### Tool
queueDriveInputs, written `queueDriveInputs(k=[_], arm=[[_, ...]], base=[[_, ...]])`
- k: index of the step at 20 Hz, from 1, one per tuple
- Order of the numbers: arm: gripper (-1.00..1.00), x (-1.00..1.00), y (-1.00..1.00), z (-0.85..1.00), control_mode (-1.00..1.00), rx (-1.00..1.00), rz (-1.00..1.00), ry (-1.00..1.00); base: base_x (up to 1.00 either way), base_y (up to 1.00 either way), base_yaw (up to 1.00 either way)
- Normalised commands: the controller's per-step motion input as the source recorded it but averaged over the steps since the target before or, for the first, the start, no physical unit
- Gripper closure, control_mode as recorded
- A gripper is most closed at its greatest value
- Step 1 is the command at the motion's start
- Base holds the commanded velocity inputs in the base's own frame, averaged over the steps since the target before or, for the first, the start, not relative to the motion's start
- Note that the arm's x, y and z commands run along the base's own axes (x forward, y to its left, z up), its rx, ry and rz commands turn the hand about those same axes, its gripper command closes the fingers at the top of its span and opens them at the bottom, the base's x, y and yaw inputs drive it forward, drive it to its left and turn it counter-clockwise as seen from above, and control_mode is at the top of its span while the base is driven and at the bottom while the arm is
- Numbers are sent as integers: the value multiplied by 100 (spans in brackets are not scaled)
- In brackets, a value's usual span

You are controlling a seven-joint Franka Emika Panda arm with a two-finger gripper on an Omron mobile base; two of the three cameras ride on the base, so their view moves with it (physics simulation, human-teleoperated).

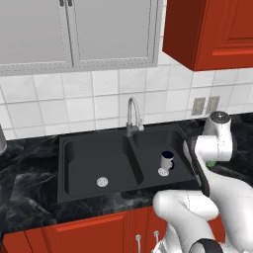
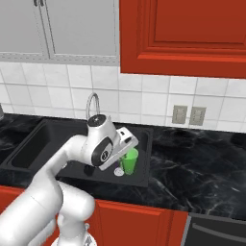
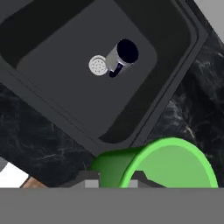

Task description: Move any existing items from the left basin to the right basin for drying. Then move the cup from the counter to the left basin of the sink for washing.

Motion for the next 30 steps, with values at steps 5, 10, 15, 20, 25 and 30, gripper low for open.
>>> queueDriveInputs(k=[5,10,15,20,25,30], arm=[[100,-2,100,29,-100,1,31,0],[100,0,100,14,-100,0,33,0],[100,0,100,2,-100,0,32,0],[100,13,100,1,-100,0,29,0],[100,47,86,3,-100,0,18,0],[100,69,63,-6,-100,-4,4,1]], base=[[0,0,0],[0,0,0],[0,0,0],[0,0,0],[0,0,0],[0,0,0]])
